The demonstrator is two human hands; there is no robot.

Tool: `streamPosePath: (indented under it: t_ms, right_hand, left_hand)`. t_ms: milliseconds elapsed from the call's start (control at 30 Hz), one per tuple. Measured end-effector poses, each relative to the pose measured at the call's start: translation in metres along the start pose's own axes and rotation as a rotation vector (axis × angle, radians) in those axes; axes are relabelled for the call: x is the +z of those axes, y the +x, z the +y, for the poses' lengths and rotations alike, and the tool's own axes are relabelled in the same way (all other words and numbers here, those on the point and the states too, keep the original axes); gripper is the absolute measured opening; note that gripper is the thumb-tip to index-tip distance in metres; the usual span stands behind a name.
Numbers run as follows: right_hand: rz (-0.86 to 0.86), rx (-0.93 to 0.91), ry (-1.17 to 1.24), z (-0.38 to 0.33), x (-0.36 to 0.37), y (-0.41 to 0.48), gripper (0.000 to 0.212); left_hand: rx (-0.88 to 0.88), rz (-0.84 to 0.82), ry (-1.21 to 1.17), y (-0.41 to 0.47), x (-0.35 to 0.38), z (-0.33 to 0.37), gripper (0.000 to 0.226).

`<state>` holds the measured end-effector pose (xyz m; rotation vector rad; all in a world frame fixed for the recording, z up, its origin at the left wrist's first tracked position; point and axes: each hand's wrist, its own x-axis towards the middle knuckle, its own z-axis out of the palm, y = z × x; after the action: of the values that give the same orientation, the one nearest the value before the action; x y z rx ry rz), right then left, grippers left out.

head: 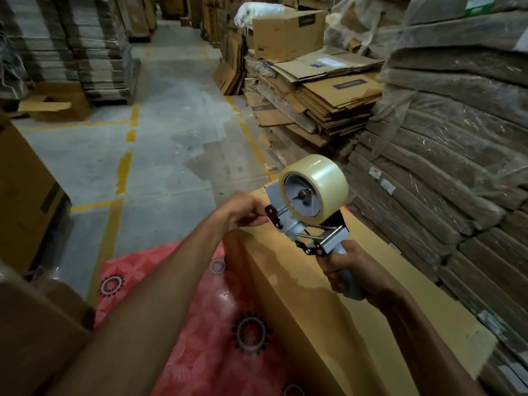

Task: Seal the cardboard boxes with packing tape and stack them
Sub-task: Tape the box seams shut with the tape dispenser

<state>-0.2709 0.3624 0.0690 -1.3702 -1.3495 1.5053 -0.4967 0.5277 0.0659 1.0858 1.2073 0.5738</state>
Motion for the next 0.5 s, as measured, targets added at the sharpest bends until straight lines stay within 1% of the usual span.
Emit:
streamPosePath:
  t_ms: [67,133,200,267,367,433,500]
  right_hand:
    - [0.022,-0.015,0.03,0.006,0.0,0.002,0.018]
    - [0.04,-0.017,0.051,0.012,-0.004,0.001,0.02]
    - [0.075,-0.011,0.057,0.018,-0.008,0.002,0.021]
    - [0.125,-0.004,0.026,0.022,-0.009,0.01,0.021]
    - [0.205,0.021,-0.016,0.026,-0.017,0.031,0.024]
    - [0.205,0.026,-0.007,0.024,-0.022,0.043,0.02]
    - [0.185,0.028,0.057,0.02,-0.025,0.056,0.013]
  left_hand:
    - [0.007,0.09,0.084,0.023,-0.014,0.02,0.018]
    - [0.021,0.122,0.153,0.044,-0.031,0.039,0.006]
    - [0.026,0.116,0.202,0.064,-0.041,0.05,0.006]
    - [0.039,0.09,0.229,0.082,-0.035,0.055,0.006]
    - [0.078,0.101,0.208,0.107,-0.022,0.049,0.007]
    - [0.108,0.107,0.191,0.119,-0.019,0.039,0.012]
    - [0.141,0.164,0.157,0.129,-0.018,0.027,0.015]
